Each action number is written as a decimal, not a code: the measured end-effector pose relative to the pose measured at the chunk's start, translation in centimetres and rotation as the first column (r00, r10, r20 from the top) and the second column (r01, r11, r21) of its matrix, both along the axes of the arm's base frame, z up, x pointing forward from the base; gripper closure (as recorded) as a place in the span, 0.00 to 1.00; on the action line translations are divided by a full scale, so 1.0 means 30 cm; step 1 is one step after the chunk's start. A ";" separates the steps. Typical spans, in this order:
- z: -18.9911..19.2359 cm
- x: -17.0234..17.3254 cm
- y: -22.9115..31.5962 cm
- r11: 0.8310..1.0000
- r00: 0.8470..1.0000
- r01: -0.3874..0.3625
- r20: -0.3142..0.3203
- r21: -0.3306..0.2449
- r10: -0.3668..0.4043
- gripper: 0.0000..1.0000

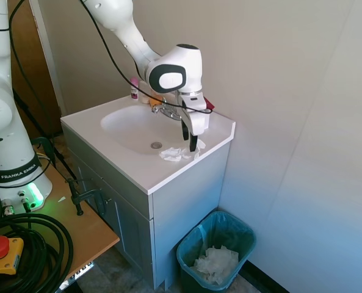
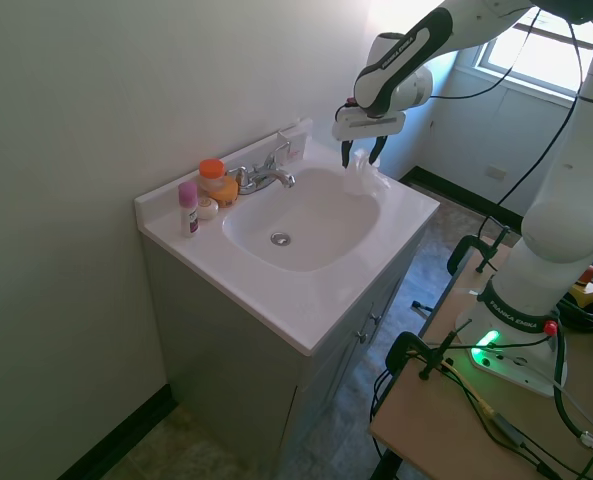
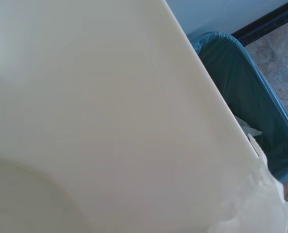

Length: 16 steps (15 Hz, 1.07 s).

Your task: Throw the tissue in the trash bin

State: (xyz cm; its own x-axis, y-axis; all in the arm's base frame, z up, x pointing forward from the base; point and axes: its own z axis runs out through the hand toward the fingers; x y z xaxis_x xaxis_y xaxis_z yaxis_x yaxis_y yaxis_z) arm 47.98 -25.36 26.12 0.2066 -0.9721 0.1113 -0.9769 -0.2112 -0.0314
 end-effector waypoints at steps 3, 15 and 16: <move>-0.031 0.005 -0.020 1.000 1.000 0.001 -0.011 0.010 -0.001 1.00; 0.004 0.041 -0.053 1.000 1.000 0.011 0.022 0.005 -0.011 1.00; 0.033 0.053 -0.067 1.000 0.999 0.020 0.042 0.005 -0.020 1.00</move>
State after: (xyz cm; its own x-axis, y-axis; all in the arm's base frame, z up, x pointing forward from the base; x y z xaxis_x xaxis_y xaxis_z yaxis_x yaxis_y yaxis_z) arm 49.56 -27.38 27.12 0.1823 -0.9765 0.1151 -0.9788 -0.1914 -0.0732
